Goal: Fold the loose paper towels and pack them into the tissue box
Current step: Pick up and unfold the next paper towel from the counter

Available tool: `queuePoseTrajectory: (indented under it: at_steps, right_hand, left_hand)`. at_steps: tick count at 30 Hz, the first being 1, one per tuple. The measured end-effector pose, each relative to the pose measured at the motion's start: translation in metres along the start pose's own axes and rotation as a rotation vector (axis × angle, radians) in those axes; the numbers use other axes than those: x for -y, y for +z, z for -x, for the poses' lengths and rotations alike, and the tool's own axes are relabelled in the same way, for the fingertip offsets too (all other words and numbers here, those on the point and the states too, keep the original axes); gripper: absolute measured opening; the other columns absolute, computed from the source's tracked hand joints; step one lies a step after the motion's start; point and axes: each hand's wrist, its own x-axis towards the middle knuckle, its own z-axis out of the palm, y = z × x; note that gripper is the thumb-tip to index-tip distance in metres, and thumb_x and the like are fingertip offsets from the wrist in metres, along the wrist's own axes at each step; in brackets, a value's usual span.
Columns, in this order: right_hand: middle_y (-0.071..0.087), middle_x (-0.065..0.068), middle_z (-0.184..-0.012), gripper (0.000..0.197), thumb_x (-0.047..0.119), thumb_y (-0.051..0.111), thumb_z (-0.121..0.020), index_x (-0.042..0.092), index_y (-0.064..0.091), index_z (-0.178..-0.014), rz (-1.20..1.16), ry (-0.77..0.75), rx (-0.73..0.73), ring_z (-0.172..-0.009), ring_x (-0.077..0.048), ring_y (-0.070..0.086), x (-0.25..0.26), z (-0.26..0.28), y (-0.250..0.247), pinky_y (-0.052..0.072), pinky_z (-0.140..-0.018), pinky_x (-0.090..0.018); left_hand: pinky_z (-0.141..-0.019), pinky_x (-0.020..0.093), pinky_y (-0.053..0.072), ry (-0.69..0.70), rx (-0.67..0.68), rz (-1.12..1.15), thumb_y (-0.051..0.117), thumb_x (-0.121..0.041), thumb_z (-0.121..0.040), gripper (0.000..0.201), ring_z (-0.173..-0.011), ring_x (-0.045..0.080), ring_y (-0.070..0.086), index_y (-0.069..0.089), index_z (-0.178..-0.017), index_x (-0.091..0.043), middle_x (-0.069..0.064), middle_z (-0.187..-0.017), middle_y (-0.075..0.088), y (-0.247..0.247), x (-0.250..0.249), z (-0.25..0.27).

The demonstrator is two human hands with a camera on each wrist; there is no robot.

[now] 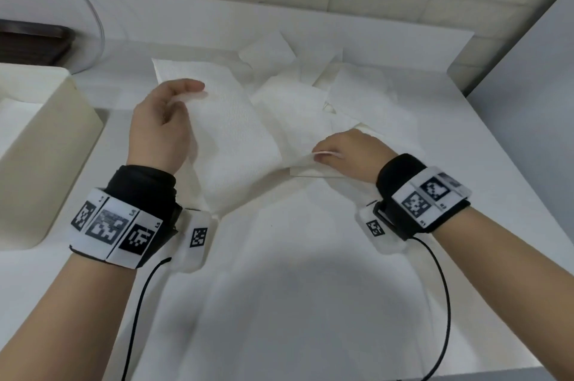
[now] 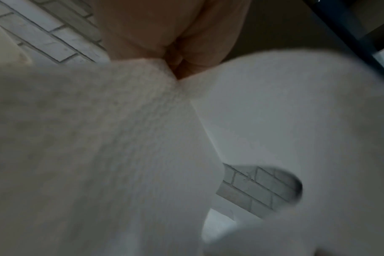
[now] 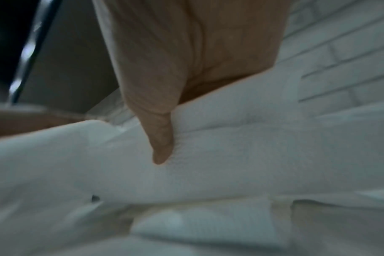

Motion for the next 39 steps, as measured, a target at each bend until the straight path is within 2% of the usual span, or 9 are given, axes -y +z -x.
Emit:
queuePoseTrajectory:
  at_steps: [4,8,11,13,17,21,25,28,39]
  right_hand:
    - [0.065,-0.003,-0.079,0.022,0.021,0.049,-0.095,0.008,0.066,-0.089,-0.315,-0.042,-0.152,-0.072,-0.006,0.057,-0.005,0.01,-0.021,0.037,-0.061,-0.018]
    - [0.051,0.011,-0.07,0.014,0.019,0.05,-0.094,0.02,0.054,-0.081,-0.48,-0.078,-0.385,-0.06,0.002,0.046,-0.003,0.016,-0.042,0.034,-0.057,-0.011]
    - [0.051,0.011,-0.072,0.012,0.018,0.05,-0.094,0.017,0.054,-0.083,-0.666,-0.03,-0.508,-0.061,0.001,0.046,-0.002,0.017,-0.048,0.035,-0.058,-0.01]
    - [0.053,0.007,-0.073,0.015,0.017,0.052,-0.094,0.019,0.055,-0.08,-0.809,0.002,-0.564,-0.061,-0.002,0.048,-0.001,0.018,-0.05,0.038,-0.059,-0.014]
    - [0.065,0.007,-0.087,0.014,0.015,0.052,-0.094,0.021,0.062,-0.086,-1.137,0.033,-0.647,-0.078,-0.005,0.062,0.006,0.021,-0.053,0.051,-0.077,-0.022]
    - [0.067,0.007,-0.095,0.014,0.016,0.05,-0.095,0.023,0.062,-0.092,-1.321,0.041,-0.667,-0.09,-0.009,0.064,0.018,0.019,-0.056,0.053,-0.085,-0.026]
    - [0.067,0.008,-0.093,0.013,0.014,0.049,-0.095,0.022,0.06,-0.094,-1.481,0.026,-0.689,-0.083,-0.003,0.065,0.03,0.015,-0.06,0.054,-0.084,-0.023]
    - [0.066,0.004,-0.1,0.013,0.014,0.047,-0.096,0.02,0.058,-0.1,-1.577,0.0,-0.69,-0.094,-0.011,0.064,0.035,0.013,-0.06,0.051,-0.095,-0.034]
    - [0.064,0.001,-0.109,0.016,0.017,0.045,-0.098,0.02,0.056,-0.108,-1.641,0.099,-0.725,-0.105,-0.018,0.06,0.027,-0.001,-0.051,0.047,-0.099,-0.038]
  left_hand:
    - [-0.051,0.005,0.034,-0.031,-0.067,-0.008,0.032,0.003,-0.089,0.042,-0.052,-0.004,0.044,0.065,-0.103,-0.02,-0.012,-0.084,0.06,-0.005,-0.001,-0.003]
    - [-0.068,0.003,0.043,-0.051,-0.094,0.012,0.037,0.003,-0.087,0.043,-0.092,0.011,0.056,0.063,-0.112,-0.019,-0.001,-0.117,0.06,-0.009,0.0,-0.008]
    - [-0.098,0.023,0.043,-0.053,-0.108,-0.043,0.052,-0.001,-0.084,0.039,-0.116,0.013,0.052,0.061,-0.115,-0.023,-0.005,-0.127,0.056,-0.01,0.001,-0.01]
    - [-0.103,0.033,0.042,-0.051,-0.108,-0.059,0.057,-0.002,-0.081,0.039,-0.117,0.014,0.053,0.061,-0.114,-0.023,-0.004,-0.125,0.056,-0.011,0.001,-0.009]
    - [-0.1,0.034,0.045,-0.057,-0.098,-0.023,0.056,-0.007,-0.084,0.031,-0.109,0.017,0.058,0.065,-0.107,-0.026,-0.009,-0.112,0.061,-0.008,-0.008,-0.003]
    - [-0.07,0.015,0.04,-0.024,-0.003,0.092,0.052,-0.017,-0.092,0.017,-0.076,-0.009,0.052,0.066,-0.099,-0.025,-0.012,-0.096,0.06,0.004,-0.025,0.008]
    - [-0.091,0.006,0.033,0.0,0.151,0.084,0.049,-0.029,-0.096,0.018,-0.104,-0.008,0.051,0.065,-0.101,-0.024,-0.011,-0.11,0.061,0.013,-0.036,0.012]
    - [-0.103,0.018,0.026,-0.084,0.256,-0.016,0.043,-0.044,-0.095,0.038,-0.126,0.003,0.04,0.064,-0.116,-0.02,-0.011,-0.124,0.055,0.018,-0.039,0.013]
    - [-0.071,0.002,0.029,-0.207,0.192,-0.005,0.048,-0.034,-0.094,0.033,-0.104,0.001,0.047,0.065,-0.114,-0.014,-0.01,-0.115,0.058,0.012,-0.025,0.005]
